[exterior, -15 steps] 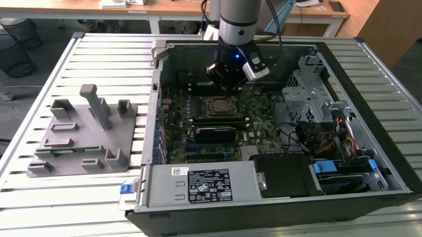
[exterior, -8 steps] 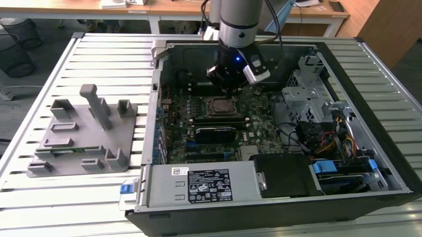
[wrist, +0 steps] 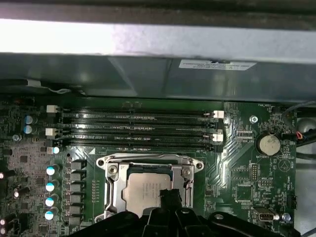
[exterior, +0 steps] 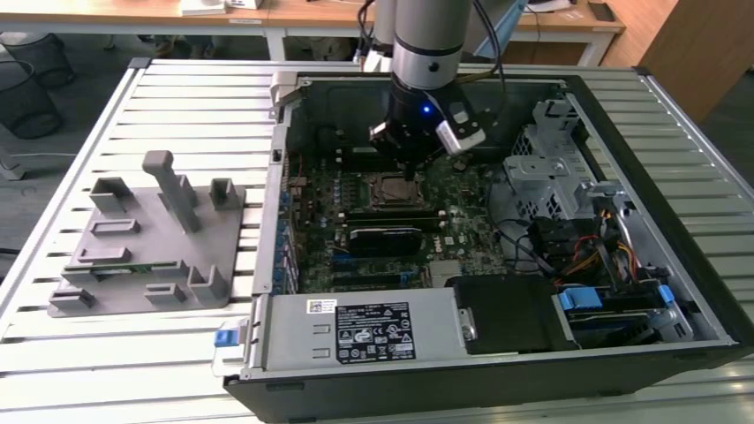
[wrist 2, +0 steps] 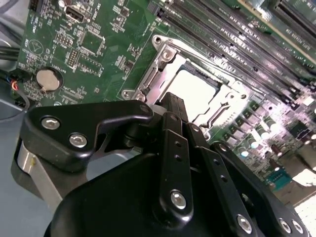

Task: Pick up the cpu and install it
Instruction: 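Install the second cpu locking lever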

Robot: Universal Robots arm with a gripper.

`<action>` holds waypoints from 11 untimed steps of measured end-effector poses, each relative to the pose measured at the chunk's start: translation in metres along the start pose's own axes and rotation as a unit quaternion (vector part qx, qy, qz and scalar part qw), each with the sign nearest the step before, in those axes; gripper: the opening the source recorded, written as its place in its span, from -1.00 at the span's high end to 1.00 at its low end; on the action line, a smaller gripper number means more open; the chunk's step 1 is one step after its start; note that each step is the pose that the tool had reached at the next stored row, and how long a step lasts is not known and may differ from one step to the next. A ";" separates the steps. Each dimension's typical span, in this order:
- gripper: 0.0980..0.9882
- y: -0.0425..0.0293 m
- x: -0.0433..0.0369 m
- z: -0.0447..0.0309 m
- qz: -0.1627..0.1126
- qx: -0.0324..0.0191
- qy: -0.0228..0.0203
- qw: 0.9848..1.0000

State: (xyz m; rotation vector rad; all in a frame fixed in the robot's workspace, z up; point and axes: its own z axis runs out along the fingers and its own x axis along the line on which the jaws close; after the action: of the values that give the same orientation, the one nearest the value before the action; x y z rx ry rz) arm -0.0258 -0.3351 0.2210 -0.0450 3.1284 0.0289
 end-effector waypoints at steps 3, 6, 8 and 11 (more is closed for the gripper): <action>0.98 -0.0010 0.0000 -0.0001 -0.008 0.000 0.000 1.000; 0.98 -0.0011 0.0000 -0.0026 -0.008 0.000 0.000 1.000; 0.98 -0.0010 -0.0001 -0.0070 -0.008 0.000 0.000 1.000; 0.98 -0.0011 -0.0001 -0.0111 -0.008 0.000 0.000 1.000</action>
State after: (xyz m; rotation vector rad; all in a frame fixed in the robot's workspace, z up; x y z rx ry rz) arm -0.0258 -0.3364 0.2321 -0.0713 3.1281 0.0289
